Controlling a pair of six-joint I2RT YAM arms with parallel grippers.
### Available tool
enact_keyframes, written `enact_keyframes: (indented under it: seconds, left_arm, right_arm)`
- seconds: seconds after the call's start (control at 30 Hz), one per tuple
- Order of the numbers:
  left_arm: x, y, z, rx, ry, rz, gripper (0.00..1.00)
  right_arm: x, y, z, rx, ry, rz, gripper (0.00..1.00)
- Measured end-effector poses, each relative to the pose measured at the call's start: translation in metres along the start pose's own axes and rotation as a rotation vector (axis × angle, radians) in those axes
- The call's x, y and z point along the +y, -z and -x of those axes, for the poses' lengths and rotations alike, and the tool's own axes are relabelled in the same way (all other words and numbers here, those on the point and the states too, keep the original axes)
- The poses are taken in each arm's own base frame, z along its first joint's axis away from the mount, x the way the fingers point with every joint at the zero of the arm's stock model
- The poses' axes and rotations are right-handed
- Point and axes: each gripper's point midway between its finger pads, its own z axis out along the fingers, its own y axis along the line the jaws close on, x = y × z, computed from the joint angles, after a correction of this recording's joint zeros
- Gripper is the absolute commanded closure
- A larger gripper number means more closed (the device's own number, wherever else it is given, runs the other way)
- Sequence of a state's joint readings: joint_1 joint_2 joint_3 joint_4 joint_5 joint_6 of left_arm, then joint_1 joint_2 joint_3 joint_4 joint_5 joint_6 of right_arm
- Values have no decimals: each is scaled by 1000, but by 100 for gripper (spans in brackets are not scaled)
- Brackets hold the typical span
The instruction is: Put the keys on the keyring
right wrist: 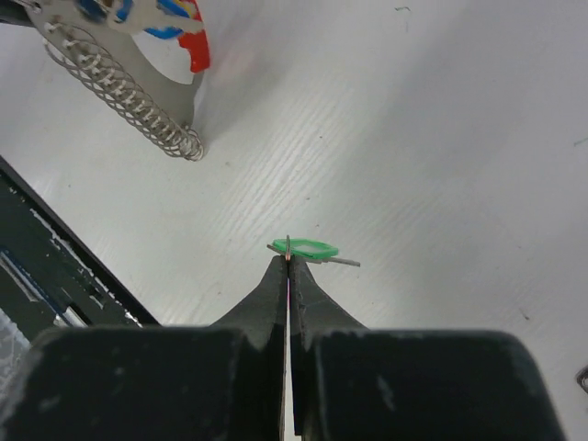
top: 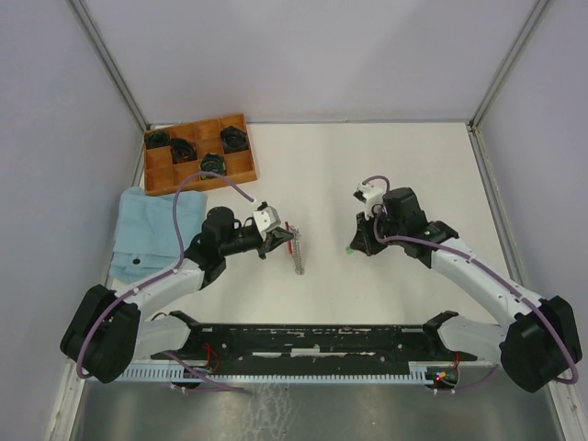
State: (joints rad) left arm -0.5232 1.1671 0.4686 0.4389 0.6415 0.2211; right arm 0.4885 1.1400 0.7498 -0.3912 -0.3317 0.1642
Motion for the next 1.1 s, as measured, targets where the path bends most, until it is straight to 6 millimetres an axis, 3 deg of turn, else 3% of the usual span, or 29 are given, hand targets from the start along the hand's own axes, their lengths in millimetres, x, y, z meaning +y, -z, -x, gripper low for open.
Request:
enact_keyframes:
  seconds: [0.23, 0.37, 0.6, 0.9, 1.1]
  left_arm:
    - [-14, 0, 1, -39, -96, -73, 97]
    - [-23, -2, 1, -54, -143, -118, 97]
    - [-32, -2, 1, -74, -207, -172, 97]
    - [-41, -5, -5, -74, -202, -241, 97]
    - [-42, -6, -5, -66, -212, -259, 97]
  right_arm:
    - [26, 18, 25, -17, 132, 130, 99]
    - [37, 22, 25, -23, 208, 205, 99]
    - [52, 16, 21, -20, 360, 289, 99]
    - [88, 3, 23, -76, 715, 341, 99]
    - [96, -13, 20, -69, 849, 331, 99]
